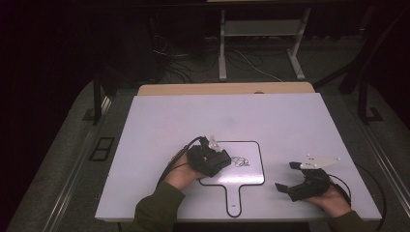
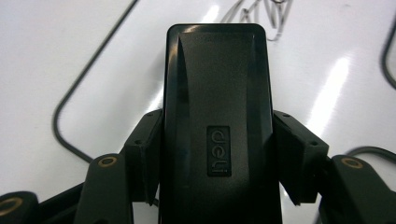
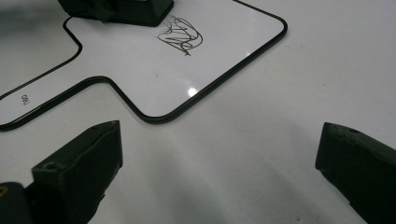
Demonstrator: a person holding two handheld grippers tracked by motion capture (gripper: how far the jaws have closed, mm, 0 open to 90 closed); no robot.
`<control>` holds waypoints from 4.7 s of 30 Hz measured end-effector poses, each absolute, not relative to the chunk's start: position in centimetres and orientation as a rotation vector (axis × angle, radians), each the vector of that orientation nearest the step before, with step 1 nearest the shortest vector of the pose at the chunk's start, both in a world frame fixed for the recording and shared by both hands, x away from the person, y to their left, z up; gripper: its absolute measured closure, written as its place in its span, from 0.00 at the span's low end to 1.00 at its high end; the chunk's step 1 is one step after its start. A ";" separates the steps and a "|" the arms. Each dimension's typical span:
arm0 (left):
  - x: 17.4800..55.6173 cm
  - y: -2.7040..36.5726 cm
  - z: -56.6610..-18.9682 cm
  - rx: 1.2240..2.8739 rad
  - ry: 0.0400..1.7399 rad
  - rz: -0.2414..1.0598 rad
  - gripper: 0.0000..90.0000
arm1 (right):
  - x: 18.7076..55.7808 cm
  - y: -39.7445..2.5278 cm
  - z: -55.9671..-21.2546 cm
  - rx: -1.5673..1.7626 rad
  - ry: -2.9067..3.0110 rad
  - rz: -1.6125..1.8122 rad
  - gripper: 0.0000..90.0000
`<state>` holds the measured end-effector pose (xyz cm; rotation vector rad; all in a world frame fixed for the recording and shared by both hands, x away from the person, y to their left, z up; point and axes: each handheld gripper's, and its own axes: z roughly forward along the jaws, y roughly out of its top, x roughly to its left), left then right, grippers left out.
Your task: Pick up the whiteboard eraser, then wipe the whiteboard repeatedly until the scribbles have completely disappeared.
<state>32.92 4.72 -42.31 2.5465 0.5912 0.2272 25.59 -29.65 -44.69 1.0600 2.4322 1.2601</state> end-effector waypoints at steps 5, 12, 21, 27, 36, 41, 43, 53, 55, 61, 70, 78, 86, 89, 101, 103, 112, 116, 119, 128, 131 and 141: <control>34.1 4.7 -42.3 2.542 0.626 0.233 0.44 | 25.6 -29.6 -44.7 1.058 2.433 1.259 0.00; 36.5 4.0 -42.3 2.535 0.650 0.250 0.44 | 25.7 -29.7 -44.8 1.062 2.432 1.258 0.00; 38.1 2.8 -42.3 2.542 0.640 0.241 0.44 | 25.7 -29.8 -44.8 1.069 2.432 1.257 0.00; 36.7 1.1 -42.2 2.578 0.541 0.224 0.44 | 25.7 -29.8 -44.8 1.066 2.432 1.259 0.00; 35.9 -0.7 -42.2 2.593 0.472 0.186 0.44 | 25.6 -29.8 -44.8 1.064 2.434 1.259 0.00; 37.8 -0.3 -42.2 2.580 0.521 0.211 0.44 | 25.7 -29.9 -44.8 1.062 2.431 1.260 0.00; 38.5 -0.3 -42.3 2.571 0.561 0.217 0.44 | 25.7 -29.9 -44.8 1.062 2.431 1.260 0.00; 36.9 -1.7 -42.1 2.603 0.449 0.189 0.44 | 25.7 -29.9 -44.8 1.063 2.432 1.258 0.00; 36.2 -2.1 -42.1 2.603 0.430 0.169 0.44 | 25.7 -29.9 -44.8 1.060 2.431 1.260 0.00; 35.3 -2.7 -42.2 2.602 0.388 0.147 0.44 | 25.6 -29.9 -44.8 1.063 2.432 1.258 0.00; 38.0 -1.8 -42.2 2.594 0.485 0.170 0.44 | 25.7 -29.9 -44.8 1.061 2.429 1.260 0.00; 39.5 -1.6 -42.1 2.605 0.516 0.197 0.44 | 25.7 -30.0 -44.8 1.064 2.429 1.259 0.00; 37.3 -3.0 -42.1 2.616 0.429 0.182 0.44 | 25.7 -29.9 -44.8 1.061 2.429 1.260 0.00; 36.6 -3.2 -42.0 2.632 0.392 0.165 0.44 | 25.7 -29.9 -44.8 1.061 2.429 1.261 0.00; 36.2 -3.5 -42.1 2.624 0.381 0.145 0.44 | 25.7 -29.9 -44.8 1.066 2.429 1.261 0.00; 36.7 -3.5 -42.1 2.611 0.406 0.160 0.44 | 25.7 -30.0 -44.8 1.067 2.429 1.259 0.00; 38.6 -3.6 -42.1 2.621 0.442 0.198 0.44 | 25.8 -30.0 -44.8 1.067 2.426 1.263 0.00; 37.9 -4.1 -42.0 2.633 0.407 0.185 0.44 | 25.8 -30.1 -44.9 1.071 2.426 1.262 0.00; 37.0 -4.5 -42.0 2.640 0.384 0.181 0.44 | 25.8 -30.0 -44.9 1.070 2.429 1.260 0.00; 35.1 -5.0 -42.0 2.645 0.316 0.155 0.44 | 25.7 -29.9 -44.8 1.064 2.427 1.262 0.00; 35.8 -5.0 -42.0 2.641 0.335 0.150 0.44 | 25.8 -30.0 -44.8 1.056 2.419 1.260 0.00; 38.7 -5.7 -41.9 2.664 0.402 0.231 0.44 | 25.8 -30.1 -44.8 1.066 2.423 1.263 0.00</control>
